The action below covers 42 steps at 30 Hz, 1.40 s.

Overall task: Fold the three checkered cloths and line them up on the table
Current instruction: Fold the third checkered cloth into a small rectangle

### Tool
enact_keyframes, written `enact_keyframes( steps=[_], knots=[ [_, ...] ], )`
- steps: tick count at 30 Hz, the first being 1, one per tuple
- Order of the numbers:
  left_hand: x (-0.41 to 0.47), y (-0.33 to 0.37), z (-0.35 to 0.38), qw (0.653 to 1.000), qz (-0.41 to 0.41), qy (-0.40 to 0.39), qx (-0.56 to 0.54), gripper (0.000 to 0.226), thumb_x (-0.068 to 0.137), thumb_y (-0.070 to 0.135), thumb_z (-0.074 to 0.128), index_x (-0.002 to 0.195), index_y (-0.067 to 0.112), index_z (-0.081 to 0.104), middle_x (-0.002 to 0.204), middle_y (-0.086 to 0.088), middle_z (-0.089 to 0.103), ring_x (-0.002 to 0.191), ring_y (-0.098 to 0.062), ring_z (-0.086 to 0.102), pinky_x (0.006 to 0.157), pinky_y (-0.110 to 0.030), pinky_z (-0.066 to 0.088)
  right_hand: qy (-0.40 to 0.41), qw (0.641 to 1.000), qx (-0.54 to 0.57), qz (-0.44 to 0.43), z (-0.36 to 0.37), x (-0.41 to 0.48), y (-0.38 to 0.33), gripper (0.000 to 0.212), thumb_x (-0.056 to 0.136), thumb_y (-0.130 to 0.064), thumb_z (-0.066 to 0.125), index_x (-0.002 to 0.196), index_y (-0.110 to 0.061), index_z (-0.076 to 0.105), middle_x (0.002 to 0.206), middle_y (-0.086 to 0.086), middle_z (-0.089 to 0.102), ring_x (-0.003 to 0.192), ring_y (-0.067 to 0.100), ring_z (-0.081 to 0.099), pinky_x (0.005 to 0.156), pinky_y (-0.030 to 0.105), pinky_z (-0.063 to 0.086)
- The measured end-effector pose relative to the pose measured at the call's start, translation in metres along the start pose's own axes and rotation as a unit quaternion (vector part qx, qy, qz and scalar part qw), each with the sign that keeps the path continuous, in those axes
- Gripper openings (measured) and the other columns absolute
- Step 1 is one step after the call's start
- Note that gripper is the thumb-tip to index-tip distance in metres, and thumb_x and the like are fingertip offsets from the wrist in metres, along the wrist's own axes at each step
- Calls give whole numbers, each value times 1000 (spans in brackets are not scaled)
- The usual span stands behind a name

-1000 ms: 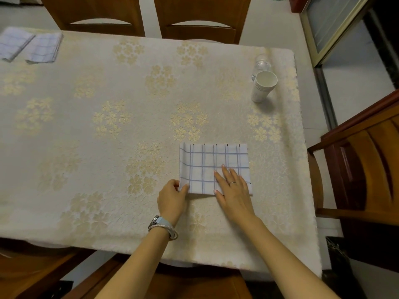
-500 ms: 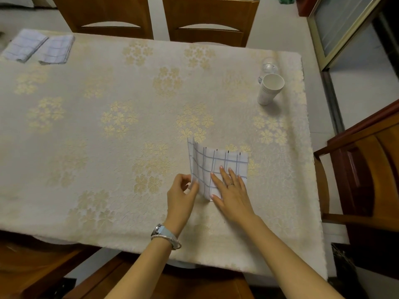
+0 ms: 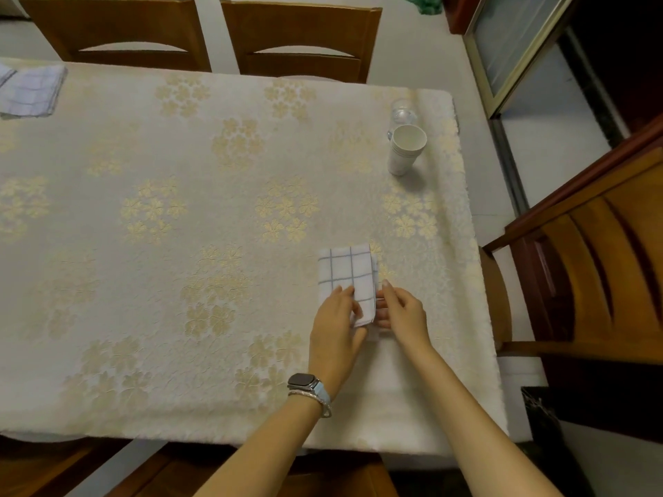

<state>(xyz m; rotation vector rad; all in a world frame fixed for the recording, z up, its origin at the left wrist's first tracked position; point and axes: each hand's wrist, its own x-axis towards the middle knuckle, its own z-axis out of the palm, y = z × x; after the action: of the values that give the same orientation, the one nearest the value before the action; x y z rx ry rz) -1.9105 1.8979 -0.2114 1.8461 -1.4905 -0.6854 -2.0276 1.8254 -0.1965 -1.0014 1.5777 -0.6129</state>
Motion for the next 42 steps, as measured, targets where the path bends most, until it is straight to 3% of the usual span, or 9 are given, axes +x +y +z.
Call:
enact_keyframes(
  steps=[6,10,15,19,29,33,35,38,42],
  knots=[
    [-4,-14,20,995,39,-24,90,21,76,1,67,92,12,57,136,-12,57,136,-34,43,110,-52,38,27,993,-118,-8,-5,8,13,16,91,-24,65,92,-10,71,88,2,72,84,19,68,70,22,54],
    [-11,-20,17,992,66,-39,97,20,81,31,61,93,16,56,142,-5,52,143,-27,35,117,-48,29,27,988,-152,-15,-5,8,13,10,88,-17,67,92,-8,71,85,1,70,78,14,63,61,10,42],
    [-8,-32,7,992,52,-9,113,37,94,39,44,121,17,56,152,-4,42,146,-22,29,120,-45,24,19,987,-157,-16,-6,4,13,8,85,-14,68,85,-8,74,79,-1,71,70,6,62,56,6,41],
    [5,-60,6,972,35,-31,228,59,99,40,30,149,11,36,159,-8,29,148,-24,25,120,-43,11,19,989,-146,-16,-6,5,13,7,83,-12,69,85,-7,74,81,0,72,71,4,63,57,8,41],
    [6,-75,10,941,36,-74,329,76,99,60,10,153,9,23,161,-10,20,150,-14,-13,118,-48,6,39,982,-178,-53,-2,6,13,8,83,-10,71,91,-8,69,88,2,69,77,14,65,67,20,54],
    [6,-76,9,939,46,-64,335,78,98,63,13,153,9,22,161,-9,19,150,-13,-13,117,-52,9,81,898,-351,-253,0,7,18,23,85,-10,68,107,-15,61,107,3,58,95,19,56,75,30,52],
    [7,-77,9,939,49,-62,336,79,97,63,12,153,9,22,161,-9,20,150,-14,-13,116,-53,10,52,845,-422,-324,1,14,24,35,86,-12,69,120,-14,62,126,8,59,115,26,55,93,38,52],
    [7,-77,9,939,51,-62,336,79,97,64,11,153,9,21,161,-10,20,151,-15,-11,116,-55,11,-39,798,-508,-322,-2,23,29,57,95,-29,58,147,-19,39,158,5,31,148,25,24,119,38,13],
    [7,-77,8,937,58,-70,338,79,97,65,12,154,11,14,162,-9,16,151,-17,-5,116,-56,9,-99,777,-555,-280,-11,35,28,67,99,-50,39,156,-31,7,164,-5,-6,151,16,-10,118,36,-13]
  ],
)
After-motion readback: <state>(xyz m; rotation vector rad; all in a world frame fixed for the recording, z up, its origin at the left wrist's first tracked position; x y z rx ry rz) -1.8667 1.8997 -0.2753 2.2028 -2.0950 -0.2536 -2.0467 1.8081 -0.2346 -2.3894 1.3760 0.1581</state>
